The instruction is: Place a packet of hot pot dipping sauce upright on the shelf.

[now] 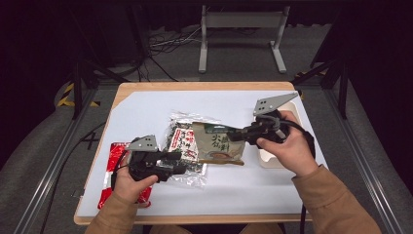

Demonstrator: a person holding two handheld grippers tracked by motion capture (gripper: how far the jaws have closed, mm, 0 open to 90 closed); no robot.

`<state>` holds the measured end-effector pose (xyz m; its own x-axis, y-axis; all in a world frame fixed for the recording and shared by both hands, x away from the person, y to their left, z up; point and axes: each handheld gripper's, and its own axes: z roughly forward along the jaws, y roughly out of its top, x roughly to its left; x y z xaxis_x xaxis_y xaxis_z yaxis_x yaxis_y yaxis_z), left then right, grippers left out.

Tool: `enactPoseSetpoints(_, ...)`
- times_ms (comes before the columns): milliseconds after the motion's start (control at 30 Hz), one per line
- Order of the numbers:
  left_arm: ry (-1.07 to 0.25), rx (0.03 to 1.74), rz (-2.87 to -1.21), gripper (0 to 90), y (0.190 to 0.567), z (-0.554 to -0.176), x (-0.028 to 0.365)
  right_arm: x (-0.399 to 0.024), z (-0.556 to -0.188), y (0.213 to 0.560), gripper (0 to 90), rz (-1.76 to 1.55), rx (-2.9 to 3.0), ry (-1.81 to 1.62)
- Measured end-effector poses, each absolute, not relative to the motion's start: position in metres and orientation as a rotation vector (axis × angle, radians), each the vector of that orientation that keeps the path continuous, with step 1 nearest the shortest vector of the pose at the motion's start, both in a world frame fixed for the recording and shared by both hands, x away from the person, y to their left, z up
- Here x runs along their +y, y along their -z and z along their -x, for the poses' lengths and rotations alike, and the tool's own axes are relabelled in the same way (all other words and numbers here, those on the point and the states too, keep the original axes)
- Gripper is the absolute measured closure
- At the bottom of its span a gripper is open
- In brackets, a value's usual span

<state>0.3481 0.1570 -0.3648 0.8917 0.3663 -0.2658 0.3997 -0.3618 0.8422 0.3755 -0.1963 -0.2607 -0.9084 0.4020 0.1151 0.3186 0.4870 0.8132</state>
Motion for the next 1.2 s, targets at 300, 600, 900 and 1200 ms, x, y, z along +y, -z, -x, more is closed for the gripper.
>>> enactPoseSetpoints(300, 0.02, 0.615, -1.964, 46.1, 0.365, -0.344, 0.173, -0.221, -0.388, 0.235, 90.0, -0.684, 2.558, -1.387)
enactPoseSetpoints(600, -0.009, 0.662, -1.94, 44.8, 0.363, -0.344, 0.188, -0.239, -0.397, 0.221, 90.0, -0.67, 2.492, -1.443)
enactPoseSetpoints(900, -0.026, 0.676, -1.937, 43.3, 0.362, -0.346, 0.192, -0.258, -0.408, 0.215, 90.0, -0.656, 2.432, -1.443)
enactPoseSetpoints(1200, -0.026, 0.68, -1.948, 43.5, 0.363, -0.348, 0.192, -0.276, -0.416, 0.212, 90.0, -0.674, 2.385, -1.424)
